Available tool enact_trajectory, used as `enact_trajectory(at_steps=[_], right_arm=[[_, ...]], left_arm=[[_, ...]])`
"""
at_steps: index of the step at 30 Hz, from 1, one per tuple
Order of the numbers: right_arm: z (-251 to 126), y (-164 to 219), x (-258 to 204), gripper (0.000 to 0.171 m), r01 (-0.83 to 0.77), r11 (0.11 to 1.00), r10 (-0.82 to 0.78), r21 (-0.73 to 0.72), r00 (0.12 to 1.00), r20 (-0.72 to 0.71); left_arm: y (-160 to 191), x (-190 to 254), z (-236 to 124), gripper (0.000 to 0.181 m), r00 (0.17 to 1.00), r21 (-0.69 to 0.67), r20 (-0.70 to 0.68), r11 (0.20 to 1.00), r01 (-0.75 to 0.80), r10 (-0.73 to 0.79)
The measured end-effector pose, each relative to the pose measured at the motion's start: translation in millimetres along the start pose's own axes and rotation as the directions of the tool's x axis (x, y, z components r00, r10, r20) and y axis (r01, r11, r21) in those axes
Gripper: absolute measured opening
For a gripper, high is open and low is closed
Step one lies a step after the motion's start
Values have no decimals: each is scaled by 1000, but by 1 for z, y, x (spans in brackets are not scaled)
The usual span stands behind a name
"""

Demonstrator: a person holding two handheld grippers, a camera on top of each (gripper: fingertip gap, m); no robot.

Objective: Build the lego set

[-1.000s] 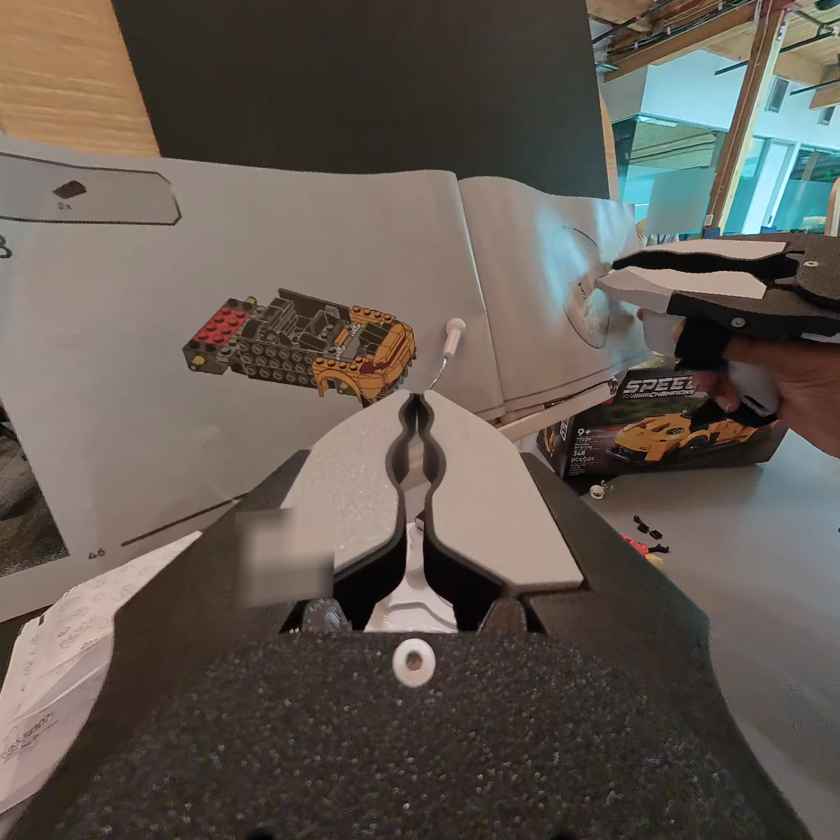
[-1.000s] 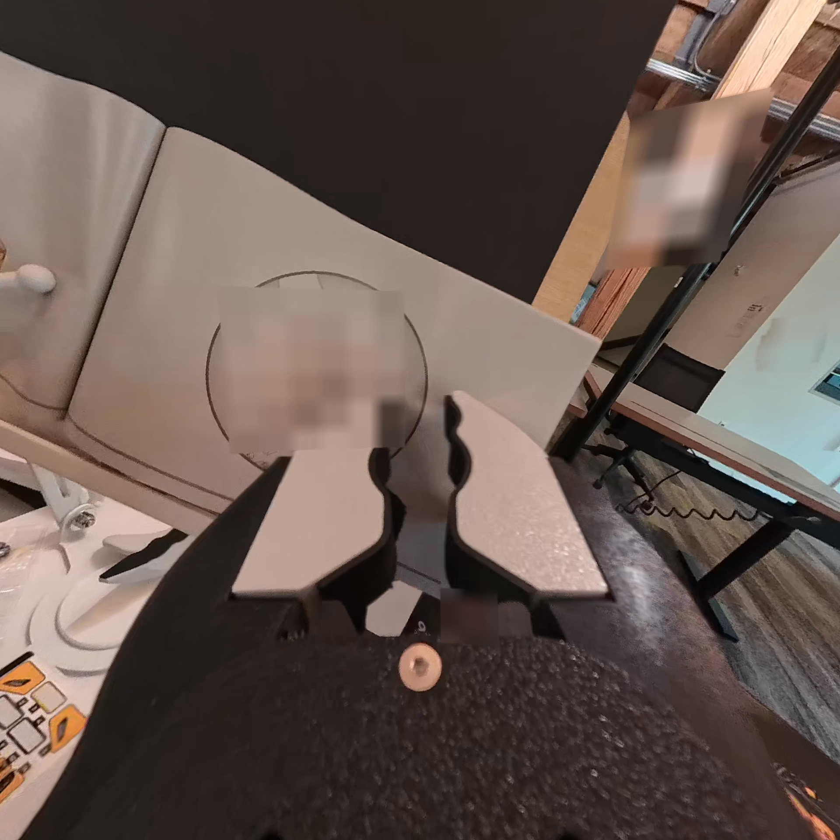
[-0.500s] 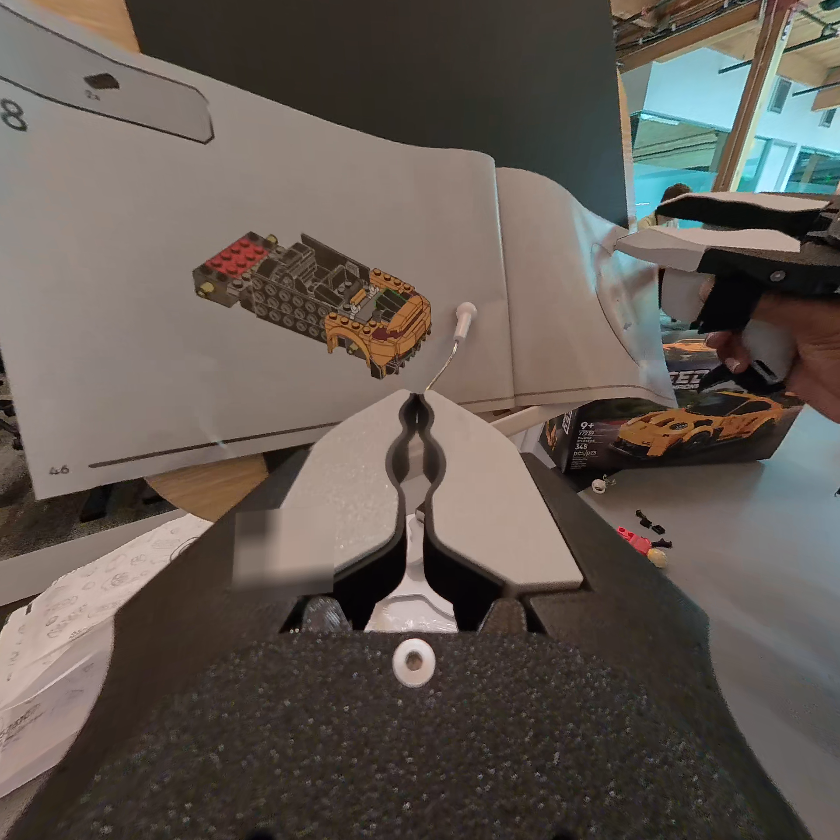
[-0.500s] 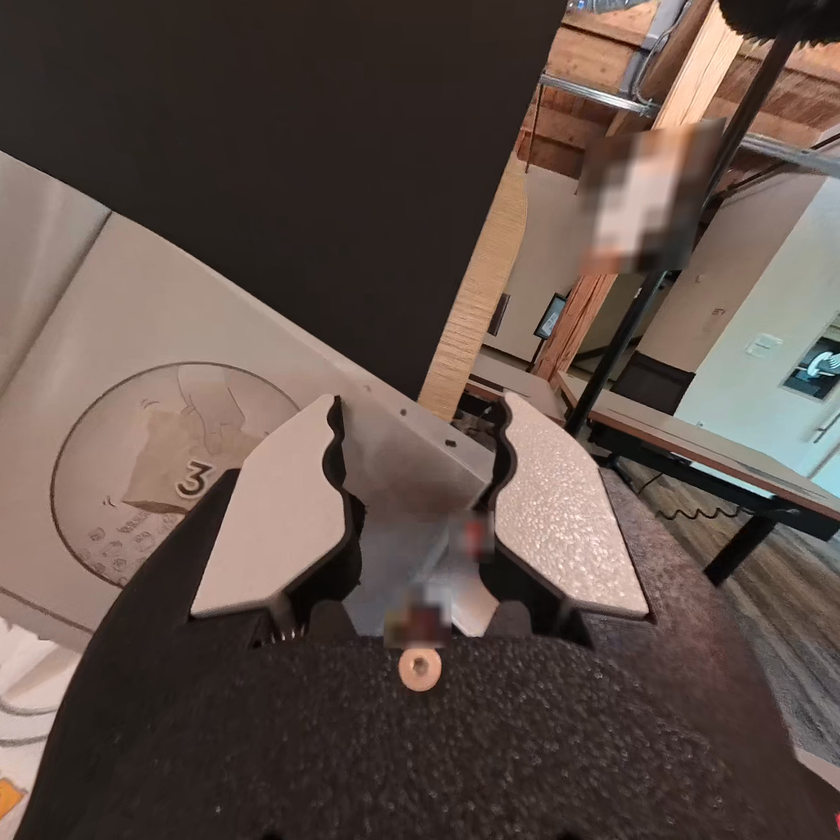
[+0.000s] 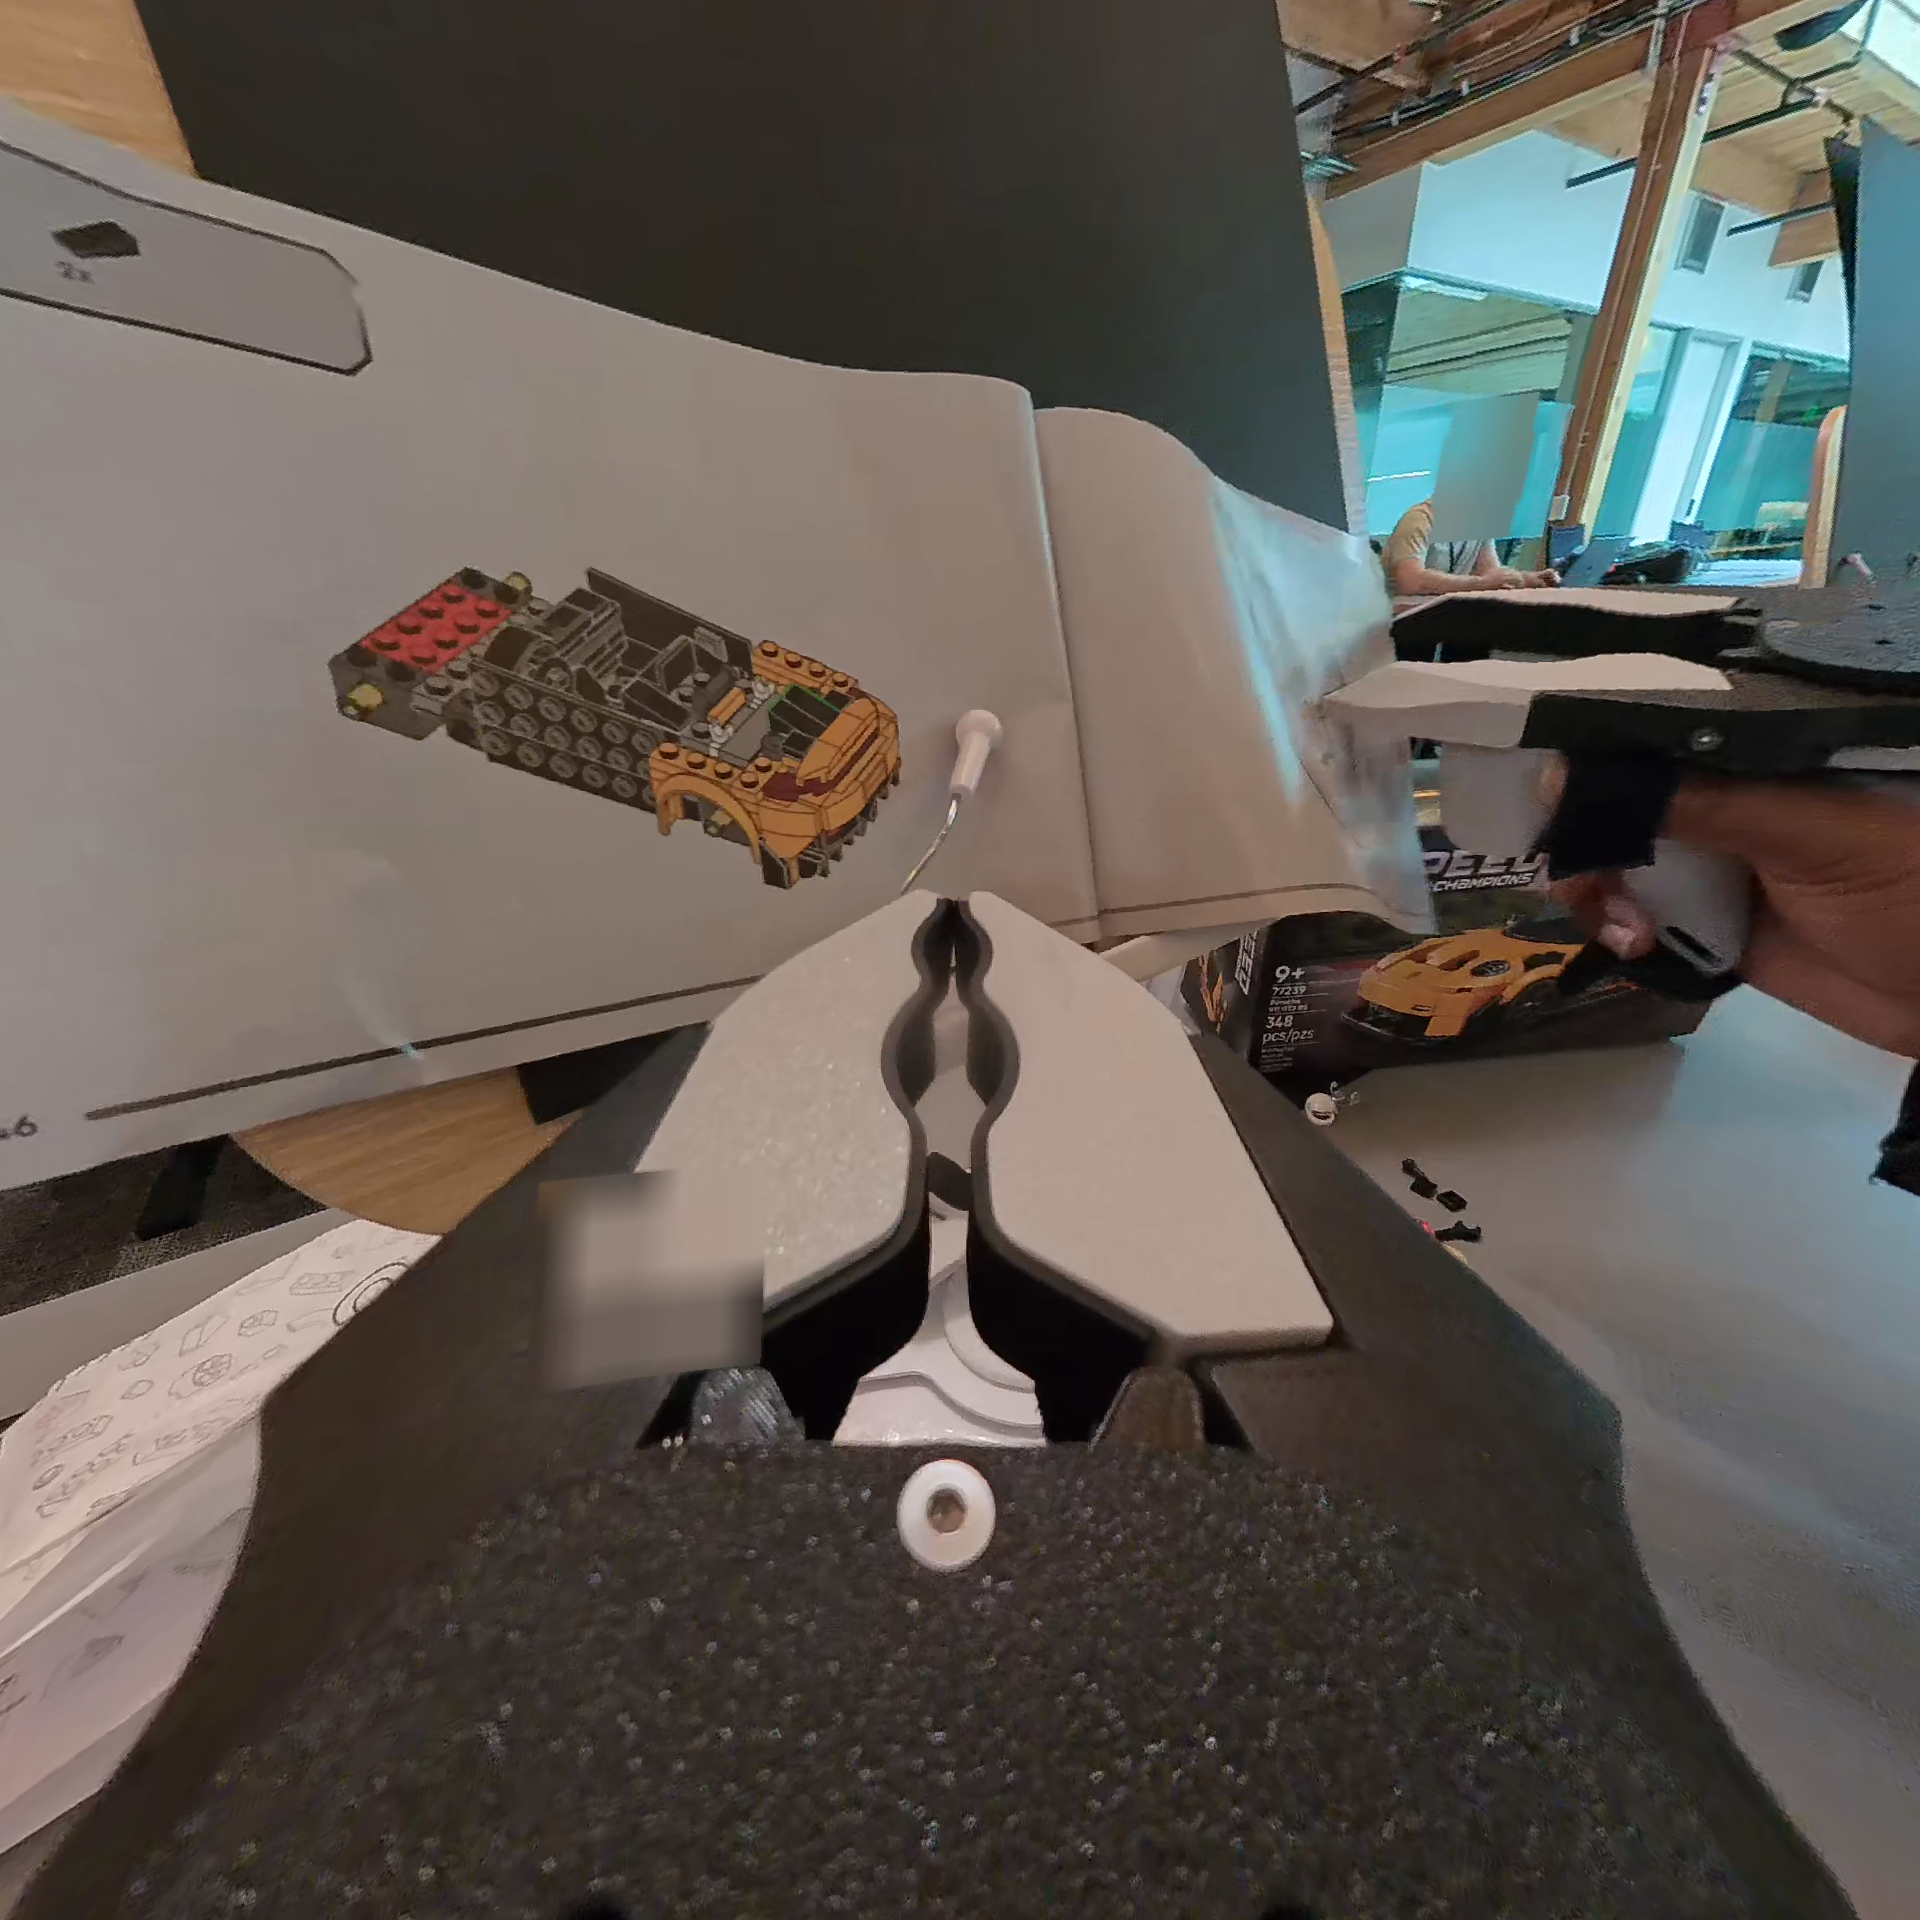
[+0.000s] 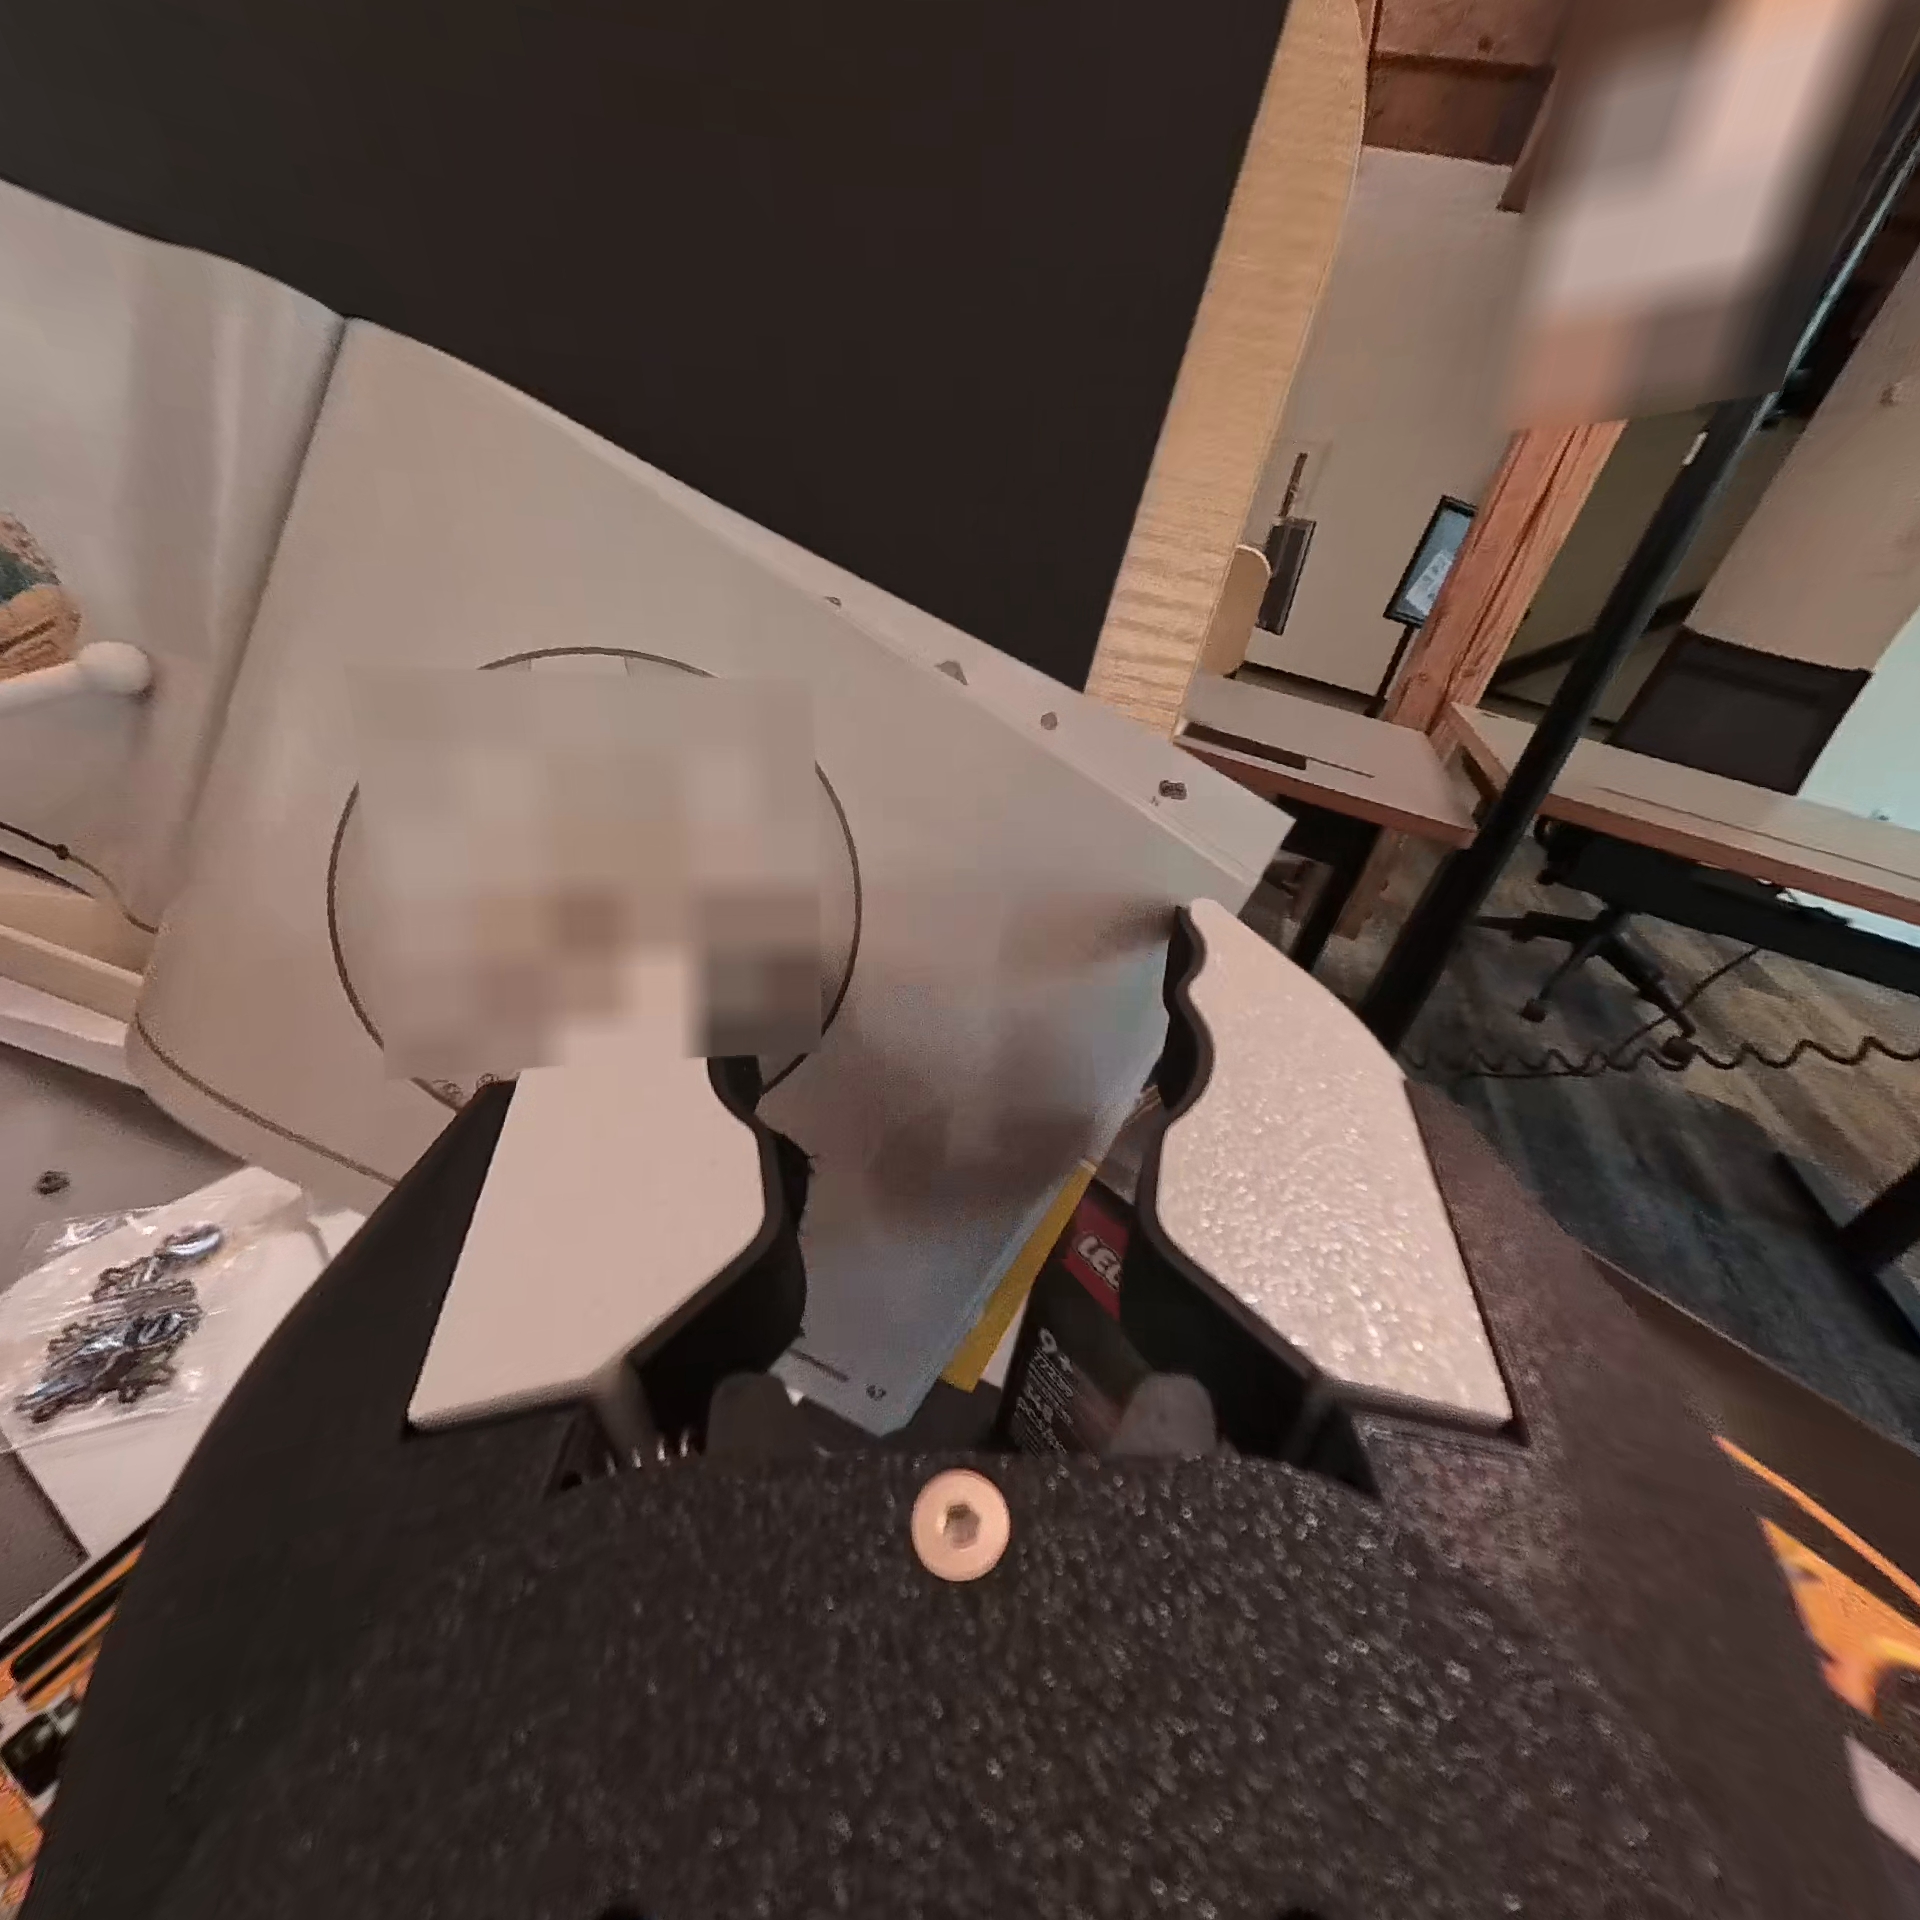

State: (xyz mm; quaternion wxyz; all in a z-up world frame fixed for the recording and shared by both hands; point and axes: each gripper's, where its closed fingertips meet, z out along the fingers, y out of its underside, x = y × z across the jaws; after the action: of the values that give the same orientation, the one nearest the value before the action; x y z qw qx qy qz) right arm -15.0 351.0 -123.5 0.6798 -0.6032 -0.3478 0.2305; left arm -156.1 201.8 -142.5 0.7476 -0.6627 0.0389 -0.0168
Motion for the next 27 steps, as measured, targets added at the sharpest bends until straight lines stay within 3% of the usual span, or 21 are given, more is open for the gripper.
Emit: enact_trajectory(at_steps=[7, 16, 22, 27], right_arm=[[3, 1, 2, 70, -47, 998, 46, 30, 999, 20], [-4, -1, -1, 4, 82, 995, -80, 50, 996, -36], [-17, -19, -3, 5, 208, 969, -195, 134, 976, -100], [-37, -42, -25, 12, 386, 876, -361, 291, 922, -136]], left_arm=[[7, 1, 2, 0, 1000, -15, -3, 1000, 0, 0], [5, 1, -1, 0, 1000, -9, -4, 1000, 4, -5], [1, 3, -2, 0, 1000, -2, -13, 1000, 0, 0], [-8, 22, -2, 4, 996, 7, -88, 1000, 5, -4]])
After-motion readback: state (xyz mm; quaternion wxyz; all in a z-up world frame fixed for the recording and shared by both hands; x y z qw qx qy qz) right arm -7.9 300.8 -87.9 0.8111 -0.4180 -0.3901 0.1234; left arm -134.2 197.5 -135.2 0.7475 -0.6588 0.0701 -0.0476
